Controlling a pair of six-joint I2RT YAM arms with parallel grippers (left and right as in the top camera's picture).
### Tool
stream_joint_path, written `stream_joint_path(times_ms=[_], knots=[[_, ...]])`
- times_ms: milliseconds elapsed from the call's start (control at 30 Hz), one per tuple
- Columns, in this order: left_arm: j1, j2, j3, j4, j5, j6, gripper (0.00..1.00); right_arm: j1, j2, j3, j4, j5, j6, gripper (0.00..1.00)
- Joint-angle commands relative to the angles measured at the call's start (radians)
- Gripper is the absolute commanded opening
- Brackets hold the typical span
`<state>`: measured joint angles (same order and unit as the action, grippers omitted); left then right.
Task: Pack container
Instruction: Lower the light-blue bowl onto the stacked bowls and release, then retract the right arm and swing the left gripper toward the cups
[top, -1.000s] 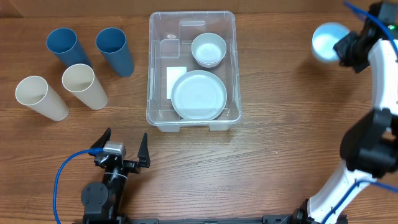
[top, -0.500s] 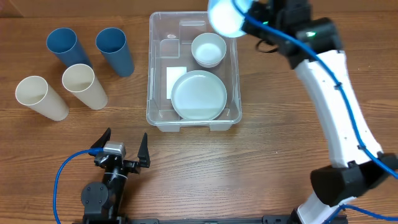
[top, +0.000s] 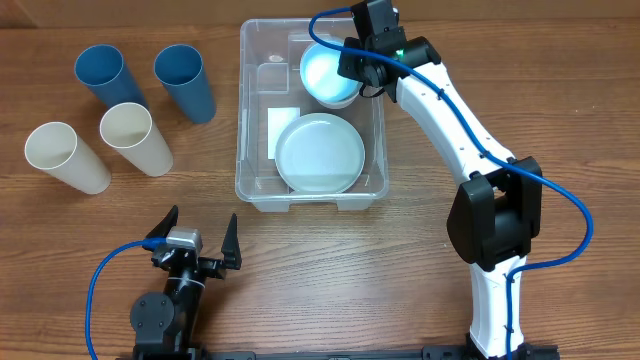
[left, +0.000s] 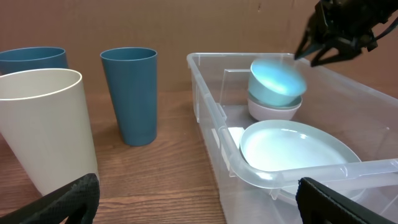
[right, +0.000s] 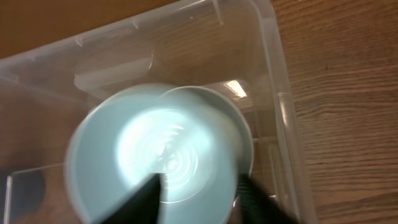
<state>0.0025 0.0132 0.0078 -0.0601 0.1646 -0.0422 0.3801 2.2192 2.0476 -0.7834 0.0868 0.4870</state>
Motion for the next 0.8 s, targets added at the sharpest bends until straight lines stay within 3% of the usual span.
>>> stream_joint_path(times_ms=[0, 200, 367, 433, 533, 633, 767], knots=[[0.005, -0.008, -0.003, 0.001, 0.009, 0.009, 1.0, 0.002, 0.016, 0.013, 0.014, 0.026, -0.026, 0.61], [0.005, -0.008, -0.003, 0.001, 0.008, 0.009, 1.0, 0.005, 0.014, 0.016, -0.004, 0.008, -0.051, 0.57], [0.005, -0.008, -0.003, 0.001, 0.009, 0.009, 1.0, 0.038, -0.049, 0.175, -0.194, -0.059, -0.076, 0.56], [0.005, -0.008, -0.003, 0.001, 0.009, 0.009, 1.0, 0.038, -0.092, 0.289, -0.302, -0.059, -0.076, 0.64], [0.005, -0.008, -0.003, 0.001, 0.009, 0.009, 1.0, -0.013, -0.161, 0.453, -0.442, -0.038, -0.064, 0.97], [0.005, -0.008, -0.003, 0.001, 0.009, 0.009, 1.0, -0.142, -0.232, 0.561, -0.521, 0.005, -0.064, 1.0], [0.005, -0.008, -0.003, 0.001, -0.031, 0.051, 1.0, -0.368, -0.284, 0.568, -0.525, 0.018, -0.066, 1.0]])
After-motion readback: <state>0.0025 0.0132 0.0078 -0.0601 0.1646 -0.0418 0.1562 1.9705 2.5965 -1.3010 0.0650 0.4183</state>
